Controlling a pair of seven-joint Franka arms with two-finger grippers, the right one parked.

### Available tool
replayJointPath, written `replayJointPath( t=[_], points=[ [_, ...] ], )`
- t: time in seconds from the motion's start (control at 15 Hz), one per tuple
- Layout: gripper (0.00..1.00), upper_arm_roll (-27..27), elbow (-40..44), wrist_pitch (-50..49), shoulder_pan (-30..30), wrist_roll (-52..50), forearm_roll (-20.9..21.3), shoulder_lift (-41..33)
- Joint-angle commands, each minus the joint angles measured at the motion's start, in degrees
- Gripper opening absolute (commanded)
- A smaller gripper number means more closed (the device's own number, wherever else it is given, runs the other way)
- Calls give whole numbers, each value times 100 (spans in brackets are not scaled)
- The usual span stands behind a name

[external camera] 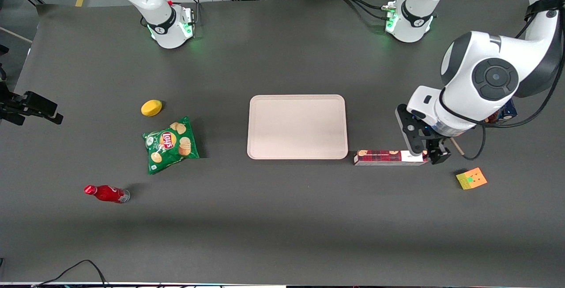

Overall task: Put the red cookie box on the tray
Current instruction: 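Move the open left gripper down over the red plaid cookie box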

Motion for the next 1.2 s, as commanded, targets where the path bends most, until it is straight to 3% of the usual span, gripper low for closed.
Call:
replayJointPath(
  t=[0.0, 0.33, 1.13],
  points=[
    [100, -25, -432, 656, 15, 1043, 140, -48],
    [100, -16, -1284, 1472, 33, 1052, 70, -75],
    [100, 36, -1602, 2642, 33, 701, 96, 874]
  ],
)
